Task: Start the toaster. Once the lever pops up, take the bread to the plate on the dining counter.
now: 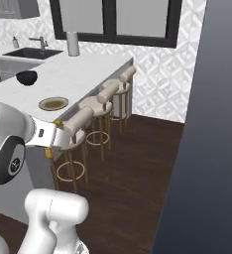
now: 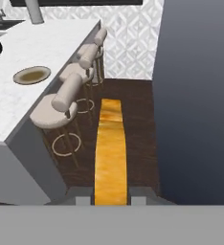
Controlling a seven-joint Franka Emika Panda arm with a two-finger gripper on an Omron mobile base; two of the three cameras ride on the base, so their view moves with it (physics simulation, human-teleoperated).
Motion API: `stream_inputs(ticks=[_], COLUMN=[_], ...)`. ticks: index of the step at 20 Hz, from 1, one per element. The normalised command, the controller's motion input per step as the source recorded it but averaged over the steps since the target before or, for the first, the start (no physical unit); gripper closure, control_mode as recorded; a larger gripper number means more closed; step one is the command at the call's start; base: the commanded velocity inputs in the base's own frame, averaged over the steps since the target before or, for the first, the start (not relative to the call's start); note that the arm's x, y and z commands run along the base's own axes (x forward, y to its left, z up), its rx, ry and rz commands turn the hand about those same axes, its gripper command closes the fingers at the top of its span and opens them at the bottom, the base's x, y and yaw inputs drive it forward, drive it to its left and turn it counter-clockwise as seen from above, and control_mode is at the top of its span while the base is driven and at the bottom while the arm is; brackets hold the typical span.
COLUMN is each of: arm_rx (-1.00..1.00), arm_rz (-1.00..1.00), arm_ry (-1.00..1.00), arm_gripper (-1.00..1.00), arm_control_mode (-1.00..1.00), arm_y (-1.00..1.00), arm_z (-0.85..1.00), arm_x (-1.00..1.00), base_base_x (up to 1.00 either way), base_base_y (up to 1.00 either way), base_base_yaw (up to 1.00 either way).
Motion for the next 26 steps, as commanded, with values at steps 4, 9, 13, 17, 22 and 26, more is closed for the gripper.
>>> stream_inputs(ticks=[4, 9, 13, 17, 22, 26], arm_rx=[0.0, 0.0, 0.0, 0.0, 0.0, 0.0], arm_rz=[0.0, 0.0, 0.0, 0.0, 0.0, 0.0], arm_ry=[0.0, 0.0, 0.0, 0.0, 0.0, 0.0], arm_gripper=[1.0, 1.0, 1.0, 1.0, 1.0, 1.0], arm_control_mode=[1.0, 1.0, 1.0, 1.0, 1.0, 1.0], arm_y=[0.0, 0.0, 0.0, 0.0, 0.0, 0.0], arm_z=[0.0, 0.0, 0.0, 0.0, 0.0, 0.0], arm_x=[0.0, 0.0, 0.0, 0.0, 0.0, 0.0], base_base_x=[0.83, 0.8, 0.59, 0.27, 0.07, 0.01], base_base_y=[-0.18, -0.29, -0.51, -0.6, -0.58, -0.58], base_base_yaw=[0.46, 0.43, 0.48, 0.53, 0.57, 0.59])
